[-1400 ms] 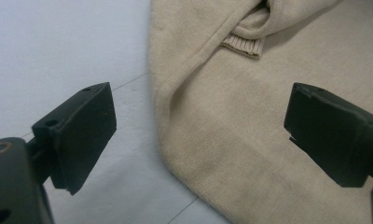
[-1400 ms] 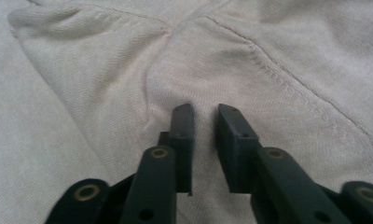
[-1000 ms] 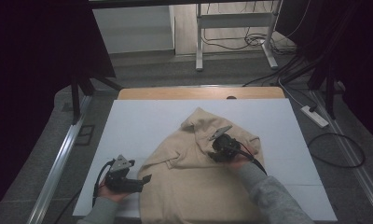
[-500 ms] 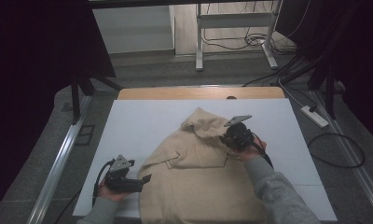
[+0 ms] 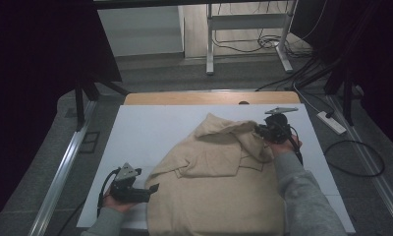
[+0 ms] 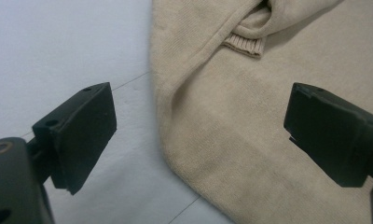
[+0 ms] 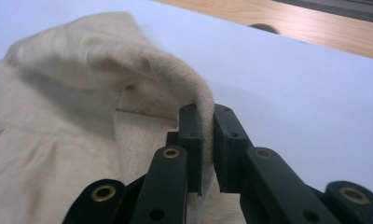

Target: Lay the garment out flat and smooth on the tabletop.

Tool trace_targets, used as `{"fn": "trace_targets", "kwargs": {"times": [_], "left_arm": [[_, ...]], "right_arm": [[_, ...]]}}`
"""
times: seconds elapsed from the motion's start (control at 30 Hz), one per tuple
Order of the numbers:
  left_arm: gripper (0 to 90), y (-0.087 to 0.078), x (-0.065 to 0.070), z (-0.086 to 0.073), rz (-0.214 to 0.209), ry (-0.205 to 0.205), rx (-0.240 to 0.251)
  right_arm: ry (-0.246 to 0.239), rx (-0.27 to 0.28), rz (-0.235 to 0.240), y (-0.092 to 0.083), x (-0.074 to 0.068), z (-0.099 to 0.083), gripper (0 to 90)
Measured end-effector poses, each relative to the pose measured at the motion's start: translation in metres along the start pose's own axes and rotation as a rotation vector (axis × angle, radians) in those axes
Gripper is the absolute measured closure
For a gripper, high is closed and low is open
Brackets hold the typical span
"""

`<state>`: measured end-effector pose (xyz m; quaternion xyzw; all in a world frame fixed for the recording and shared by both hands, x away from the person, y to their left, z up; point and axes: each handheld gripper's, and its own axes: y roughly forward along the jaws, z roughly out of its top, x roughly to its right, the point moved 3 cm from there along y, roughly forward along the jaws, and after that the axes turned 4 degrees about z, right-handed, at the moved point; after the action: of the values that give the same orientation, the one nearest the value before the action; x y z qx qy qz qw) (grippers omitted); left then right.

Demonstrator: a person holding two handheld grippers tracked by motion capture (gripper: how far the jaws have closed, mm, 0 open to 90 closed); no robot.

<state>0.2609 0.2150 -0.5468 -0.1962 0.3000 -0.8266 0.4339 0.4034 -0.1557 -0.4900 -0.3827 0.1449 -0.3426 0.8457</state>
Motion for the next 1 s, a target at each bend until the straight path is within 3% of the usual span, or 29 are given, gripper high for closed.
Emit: {"fn": "trace_targets", "kwargs": {"times": [0.13, 0.47, 0.77, 0.83, 0.9, 0.93, 1.0], "left_arm": [[9.1, 0.000, 0.000, 0.000, -0.001, 0.000, 0.000], [9.1, 0.000, -0.001, 0.000, -0.001, -0.002, 0.000], [9.2, 0.001, -0.001, 0.000, 0.000, -0.001, -0.003], [9.1, 0.001, -0.001, 0.000, 0.001, -0.002, -0.004], [9.1, 0.001, -0.001, -0.001, 0.001, -0.003, -0.005], [9.1, 0.001, -0.002, -0.001, 0.001, -0.003, -0.006], [9.1, 0.001, -0.002, -0.001, 0.002, -0.007, -0.007]], "right_arm": [[0.083, 0.048, -0.030, -0.009, 0.023, 0.001, 82.2], [0.237, 0.116, -0.116, -0.027, 0.075, -0.003, 82.1], [0.304, 0.117, -0.160, -0.031, 0.104, -0.008, 81.0], [0.301, 0.116, -0.162, -0.029, 0.106, -0.006, 76.5], [0.291, 0.113, -0.167, -0.028, 0.110, -0.003, 57.2], [0.289, 0.111, -0.171, -0.027, 0.113, -0.001, 53.1], [0.290, 0.095, -0.183, -0.025, 0.124, 0.002, 53.4]]}}
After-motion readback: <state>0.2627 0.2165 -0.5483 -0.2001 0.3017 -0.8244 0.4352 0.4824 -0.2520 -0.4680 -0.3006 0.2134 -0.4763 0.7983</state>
